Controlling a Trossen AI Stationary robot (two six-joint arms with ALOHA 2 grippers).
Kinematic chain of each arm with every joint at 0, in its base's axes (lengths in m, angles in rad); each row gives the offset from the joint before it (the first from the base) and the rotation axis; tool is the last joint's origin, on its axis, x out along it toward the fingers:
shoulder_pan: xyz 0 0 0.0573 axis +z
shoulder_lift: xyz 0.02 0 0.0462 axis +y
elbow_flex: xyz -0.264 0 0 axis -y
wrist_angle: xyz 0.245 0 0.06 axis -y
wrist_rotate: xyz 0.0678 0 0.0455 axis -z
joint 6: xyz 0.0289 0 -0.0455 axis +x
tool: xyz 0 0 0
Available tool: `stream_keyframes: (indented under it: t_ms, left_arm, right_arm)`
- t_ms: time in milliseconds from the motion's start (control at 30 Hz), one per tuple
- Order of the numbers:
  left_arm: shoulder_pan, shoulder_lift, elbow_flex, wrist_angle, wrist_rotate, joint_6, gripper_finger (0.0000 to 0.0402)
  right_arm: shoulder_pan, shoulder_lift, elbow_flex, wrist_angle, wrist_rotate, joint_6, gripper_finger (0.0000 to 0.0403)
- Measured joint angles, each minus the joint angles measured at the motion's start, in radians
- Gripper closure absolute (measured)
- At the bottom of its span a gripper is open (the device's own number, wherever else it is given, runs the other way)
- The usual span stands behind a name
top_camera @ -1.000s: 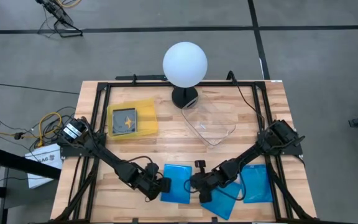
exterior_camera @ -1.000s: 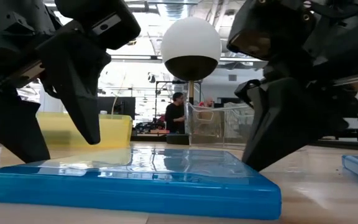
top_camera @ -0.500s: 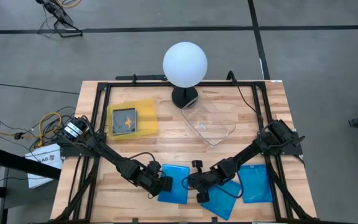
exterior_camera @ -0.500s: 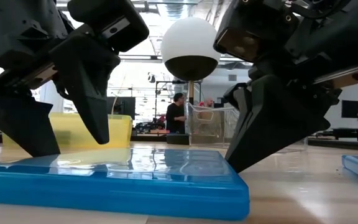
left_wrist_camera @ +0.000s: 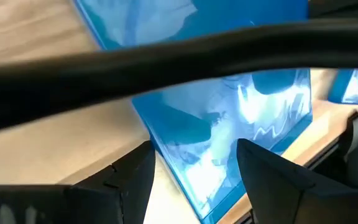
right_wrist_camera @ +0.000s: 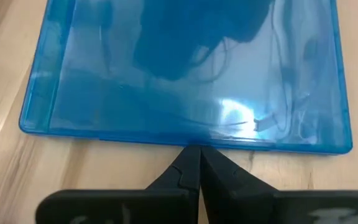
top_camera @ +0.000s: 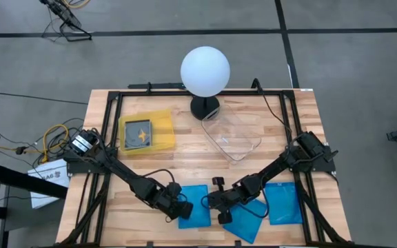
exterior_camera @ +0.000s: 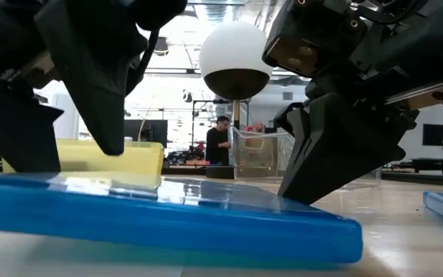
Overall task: Pick & place jewel cases by type
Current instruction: Put the left blue CD case into the transparent bin
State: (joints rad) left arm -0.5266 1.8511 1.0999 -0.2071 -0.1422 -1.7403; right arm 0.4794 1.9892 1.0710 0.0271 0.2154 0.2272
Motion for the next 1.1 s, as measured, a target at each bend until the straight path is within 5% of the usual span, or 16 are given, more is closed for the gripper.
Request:
stream_keyframes:
  t_ms: [167,433,767,867,1100]
  left_arm:
    - [0.002,-0.002,0.028,-0.074,-0.048,0.043,0.0186]
    - [0.024,-0.002,0.029,-0.172,-0.304,0.115,0.0187]
    - [0.056,-0.005,0.030,0.046,-0.289,0.172,0.0187]
    - [0.054,-0.006,0.036,0.378,-0.232,0.159,0.0188]
    - [0.056,-0.011,0.039,0.368,-0.208,0.158,0.0188]
  right_arm:
    - [-0.006,0.000,0.000,0.000,0.004,0.000,0.0403]
    - [-0.009,0.001,0.002,0.028,0.001,0.000,0.0403]
    - [-0.004,0.002,0.007,0.094,-0.079,-0.001,0.0403]
    - [-0.007,-0.014,0.017,0.124,-0.004,-0.069,0.0402]
    - [-0.007,-0.001,0.010,0.082,0.041,-0.065,0.0402]
